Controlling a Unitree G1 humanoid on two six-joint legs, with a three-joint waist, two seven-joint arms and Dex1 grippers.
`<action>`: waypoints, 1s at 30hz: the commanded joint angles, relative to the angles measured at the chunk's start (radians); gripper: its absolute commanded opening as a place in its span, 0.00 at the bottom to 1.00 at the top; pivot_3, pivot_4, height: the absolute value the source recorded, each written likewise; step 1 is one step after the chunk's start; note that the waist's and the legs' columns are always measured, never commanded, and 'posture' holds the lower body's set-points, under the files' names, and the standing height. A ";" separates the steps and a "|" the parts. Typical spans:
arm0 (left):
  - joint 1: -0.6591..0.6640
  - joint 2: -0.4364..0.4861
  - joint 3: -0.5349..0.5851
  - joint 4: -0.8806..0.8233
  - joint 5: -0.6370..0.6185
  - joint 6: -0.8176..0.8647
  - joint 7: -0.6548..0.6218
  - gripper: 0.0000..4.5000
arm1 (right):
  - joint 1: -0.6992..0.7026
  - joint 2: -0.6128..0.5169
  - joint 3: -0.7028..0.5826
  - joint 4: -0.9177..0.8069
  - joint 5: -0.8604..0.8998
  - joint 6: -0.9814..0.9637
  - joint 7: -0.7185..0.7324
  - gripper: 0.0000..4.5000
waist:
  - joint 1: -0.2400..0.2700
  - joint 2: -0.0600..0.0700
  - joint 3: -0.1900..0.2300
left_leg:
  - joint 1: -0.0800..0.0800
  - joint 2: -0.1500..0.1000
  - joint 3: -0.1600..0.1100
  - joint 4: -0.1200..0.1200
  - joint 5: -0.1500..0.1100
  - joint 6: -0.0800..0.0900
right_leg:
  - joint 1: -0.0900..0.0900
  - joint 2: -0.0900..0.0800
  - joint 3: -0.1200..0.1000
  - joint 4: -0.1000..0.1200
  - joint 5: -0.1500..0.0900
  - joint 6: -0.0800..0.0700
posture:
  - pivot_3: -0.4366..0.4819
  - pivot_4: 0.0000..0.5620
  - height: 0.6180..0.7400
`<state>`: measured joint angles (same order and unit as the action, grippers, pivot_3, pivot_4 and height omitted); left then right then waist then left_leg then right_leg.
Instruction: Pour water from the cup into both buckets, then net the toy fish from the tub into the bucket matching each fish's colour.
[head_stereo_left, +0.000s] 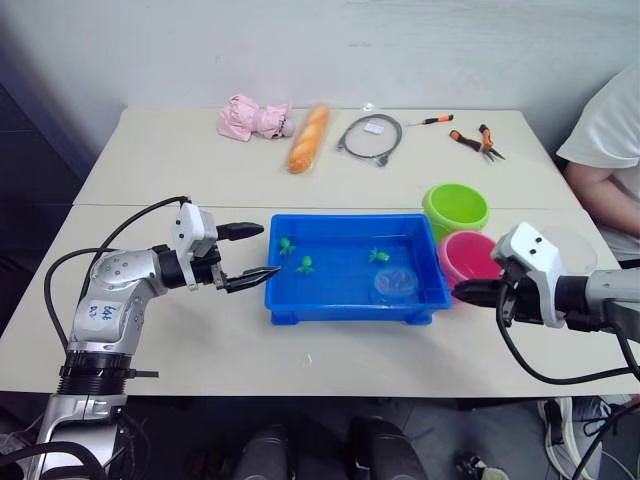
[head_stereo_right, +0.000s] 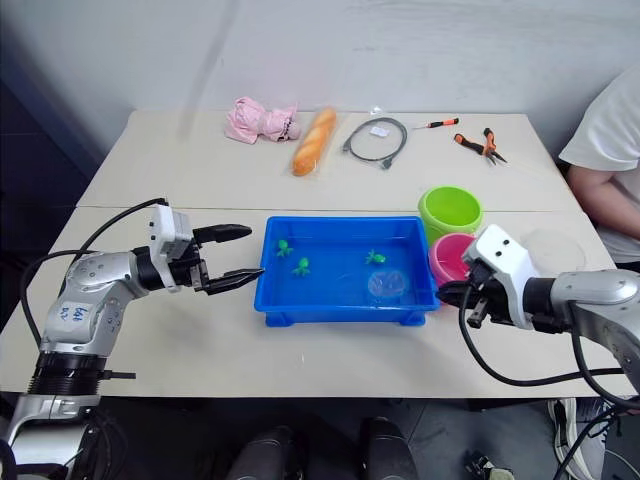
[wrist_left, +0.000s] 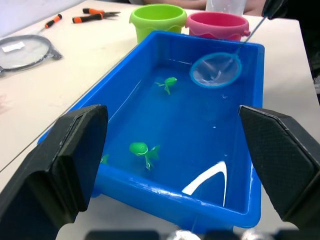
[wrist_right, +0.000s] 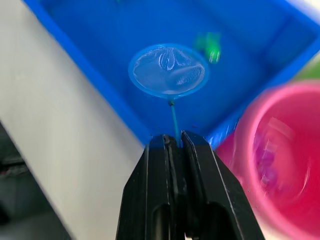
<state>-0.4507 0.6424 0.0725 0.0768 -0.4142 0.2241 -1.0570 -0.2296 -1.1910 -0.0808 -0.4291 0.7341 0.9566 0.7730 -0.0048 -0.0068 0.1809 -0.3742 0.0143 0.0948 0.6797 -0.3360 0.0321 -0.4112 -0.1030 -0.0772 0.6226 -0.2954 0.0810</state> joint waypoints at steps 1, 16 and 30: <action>0.009 0.021 -0.002 -0.042 0.012 0.012 0.001 0.99 | -0.066 -0.013 0.023 -0.016 -0.004 0.105 -0.017 0.00 | 0.000 0.000 0.000 | 0.000 0.000 0.000 0.000 0.000 0.000 | 0.000 0.000 0.000 0.000 0.000 0.000 | 0.48 0.27 0.99; 0.062 0.013 0.009 -0.142 -0.004 0.043 0.037 0.99 | -0.265 0.244 0.209 0.072 -0.228 0.143 -0.195 0.00 | 0.001 0.000 0.000 | -0.002 0.000 0.000 0.000 0.000 0.000 | -0.001 0.000 -0.001 0.000 0.000 0.000 | 0.48 0.27 0.99; 0.061 0.043 0.075 -0.128 -0.062 0.102 0.034 0.99 | -0.238 0.395 0.140 0.038 -0.283 0.003 -0.208 0.00 | 0.001 0.000 0.000 | -0.002 0.000 0.001 0.000 0.000 0.000 | -0.001 0.002 -0.001 0.001 0.000 0.000 | 0.48 0.27 0.99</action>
<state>-0.3835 0.6661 0.1131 -0.0540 -0.4561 0.3285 -1.0081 -0.4727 -0.7907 0.1004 -0.3395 0.4414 0.9845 0.5465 -0.0033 -0.0068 0.1809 -0.3760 0.0142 0.0955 0.6800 -0.3359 0.0318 -0.4126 -0.1008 -0.0780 0.6234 -0.2953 0.0813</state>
